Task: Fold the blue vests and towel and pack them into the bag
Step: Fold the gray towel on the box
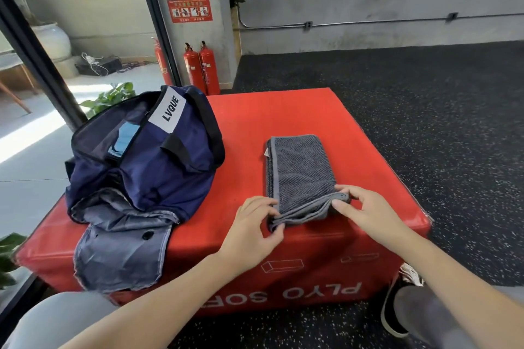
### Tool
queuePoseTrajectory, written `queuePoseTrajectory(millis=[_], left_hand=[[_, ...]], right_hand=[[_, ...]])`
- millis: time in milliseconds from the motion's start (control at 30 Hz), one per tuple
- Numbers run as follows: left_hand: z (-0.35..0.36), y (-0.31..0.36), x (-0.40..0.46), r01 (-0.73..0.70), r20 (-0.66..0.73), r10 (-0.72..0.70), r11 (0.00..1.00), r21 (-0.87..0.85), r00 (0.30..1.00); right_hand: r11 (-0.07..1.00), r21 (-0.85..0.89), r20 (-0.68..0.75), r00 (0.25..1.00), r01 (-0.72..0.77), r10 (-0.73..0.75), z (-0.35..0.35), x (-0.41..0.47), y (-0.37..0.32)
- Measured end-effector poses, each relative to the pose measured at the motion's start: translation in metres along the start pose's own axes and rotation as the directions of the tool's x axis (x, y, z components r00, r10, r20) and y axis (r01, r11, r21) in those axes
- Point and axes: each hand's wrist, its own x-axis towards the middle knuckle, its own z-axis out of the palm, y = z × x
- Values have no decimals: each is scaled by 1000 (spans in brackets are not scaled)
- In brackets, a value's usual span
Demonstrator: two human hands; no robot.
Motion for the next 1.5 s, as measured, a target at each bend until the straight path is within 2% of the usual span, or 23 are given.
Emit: queuePoseTrajectory(millis=[200, 300, 400, 467, 567, 600, 700, 867, 1000, 1067, 1167, 1233, 1300, 1333, 1400, 1467, 1500], left_hand=[[-23, 28, 13, 75, -27, -81, 981, -177, 996], [-30, 43, 25, 102, -55, -126, 943, -318, 991], [-29, 48, 43, 210, -63, -268, 862, -461, 961], [-24, 47, 59, 311, -47, -394, 787, -534, 918], [-13, 36, 81, 479, 148, -529, 569, -668, 835], [-7, 31, 86, 516, 195, -538, 547, -659, 820], [16, 13, 93, 580, 228, -554, 622, -526, 800], [34, -2, 105, 539, 86, -550, 753, -377, 830], [40, -15, 111, 482, 23, -483, 866, -133, 875], [42, -16, 111, 460, 9, -460, 888, -1, 888], [43, -11, 111, 475, 17, -482, 868, 144, 876], [43, -13, 110, 464, 22, -479, 861, 206, 878], [43, -20, 110, 434, 7, -455, 853, 291, 890], [43, -24, 111, 395, -1, -419, 856, 333, 908], [37, -26, 116, 237, 36, -261, 917, 323, 965], [26, -23, 123, 72, 102, -89, 984, 160, 991], [18, -21, 126, 45, 144, -52, 997, 57, 988]], right_hand=[[970, 216, -44, 994, 112, -105, -16, -1, -29], [941, 293, -75, 985, 169, -154, -23, 2, -42], [938, 300, -116, 983, 174, -146, -27, 13, -47], [958, 259, -130, 987, 123, -92, -25, 28, -41], [975, 223, -152, 988, 16, 18, -15, 57, -23], [978, 205, -162, 985, -23, 57, -12, 66, -17], [977, 159, -153, 974, -143, 167, -2, 91, 1], [963, 132, -127, 959, -236, 252, 7, 118, 14], [953, -100, -54, 958, -287, 283, 13, 123, 18], [929, -135, -61, 939, -345, 339, 15, 125, 22], [854, -87, 19, 857, -512, 515, 7, 129, 18], [806, 42, 195, 796, -590, 573, 0, 128, 15], [741, 166, 374, 737, -651, 564, -4, 121, 8], [736, 196, 425, 732, -648, 532, -5, 117, 6], [773, 246, 432, 780, -584, 452, -4, 113, 3], [784, 357, 429, 835, -508, 345, -5, 110, -6], [778, 408, 433, 851, -478, 296, -6, 108, -12]])
